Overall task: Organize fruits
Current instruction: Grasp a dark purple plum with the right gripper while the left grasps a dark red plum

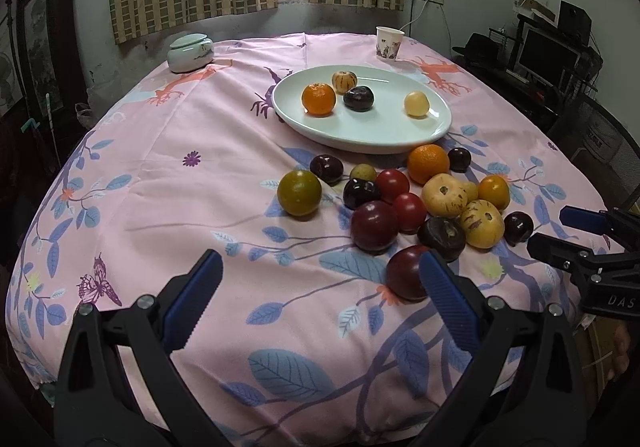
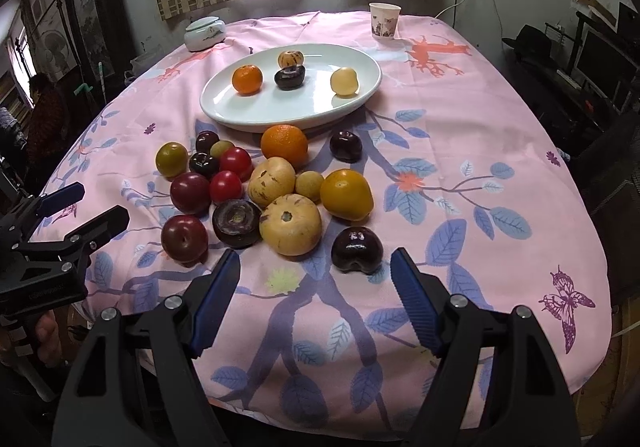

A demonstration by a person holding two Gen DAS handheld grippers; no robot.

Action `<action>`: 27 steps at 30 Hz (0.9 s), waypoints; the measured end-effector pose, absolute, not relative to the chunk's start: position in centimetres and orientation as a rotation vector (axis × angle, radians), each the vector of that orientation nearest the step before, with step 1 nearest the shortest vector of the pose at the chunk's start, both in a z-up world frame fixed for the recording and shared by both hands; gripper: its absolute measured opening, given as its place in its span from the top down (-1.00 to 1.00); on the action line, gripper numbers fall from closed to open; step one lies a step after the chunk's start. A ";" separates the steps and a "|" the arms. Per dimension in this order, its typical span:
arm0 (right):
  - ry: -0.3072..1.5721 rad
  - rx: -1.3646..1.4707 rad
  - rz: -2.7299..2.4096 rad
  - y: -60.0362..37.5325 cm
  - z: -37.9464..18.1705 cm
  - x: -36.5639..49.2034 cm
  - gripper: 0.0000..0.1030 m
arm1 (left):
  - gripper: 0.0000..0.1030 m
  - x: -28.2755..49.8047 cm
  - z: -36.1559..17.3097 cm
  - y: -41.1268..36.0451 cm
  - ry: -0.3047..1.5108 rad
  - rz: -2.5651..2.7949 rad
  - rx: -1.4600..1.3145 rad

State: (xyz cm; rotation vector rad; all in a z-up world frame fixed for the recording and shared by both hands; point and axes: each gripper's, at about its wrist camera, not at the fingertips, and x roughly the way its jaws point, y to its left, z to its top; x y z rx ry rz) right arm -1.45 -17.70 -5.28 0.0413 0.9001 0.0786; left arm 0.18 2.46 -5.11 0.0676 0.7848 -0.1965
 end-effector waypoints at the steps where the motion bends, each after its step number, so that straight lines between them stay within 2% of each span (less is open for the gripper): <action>1: 0.905 0.034 0.065 -17.9 -5.5 -1.3 -0.51 | -0.95 0.2 -5.3 2.3 0.790 -0.199 0.067; 5: 0.942 0.034 0.028 -19.1 -7.2 -0.7 -0.51 | -0.95 0.2 -5.9 1.7 0.811 -0.220 0.075; 10: 0.952 0.088 0.048 -20.1 -8.6 0.0 -0.23 | -0.95 0.4 -6.4 1.3 0.827 -0.230 0.079; 11: 0.953 0.090 0.048 -20.1 -8.9 0.3 0.00 | -0.95 0.4 -6.6 1.3 0.831 -0.231 0.080; 13: 0.977 0.095 0.059 -20.0 -9.7 1.2 0.28 | -0.95 0.5 -6.8 1.3 0.840 -0.235 0.078; 27: 0.951 0.075 0.053 -20.0 -9.8 1.8 0.27 | -0.95 1.3 -8.2 -1.2 0.887 -0.283 0.099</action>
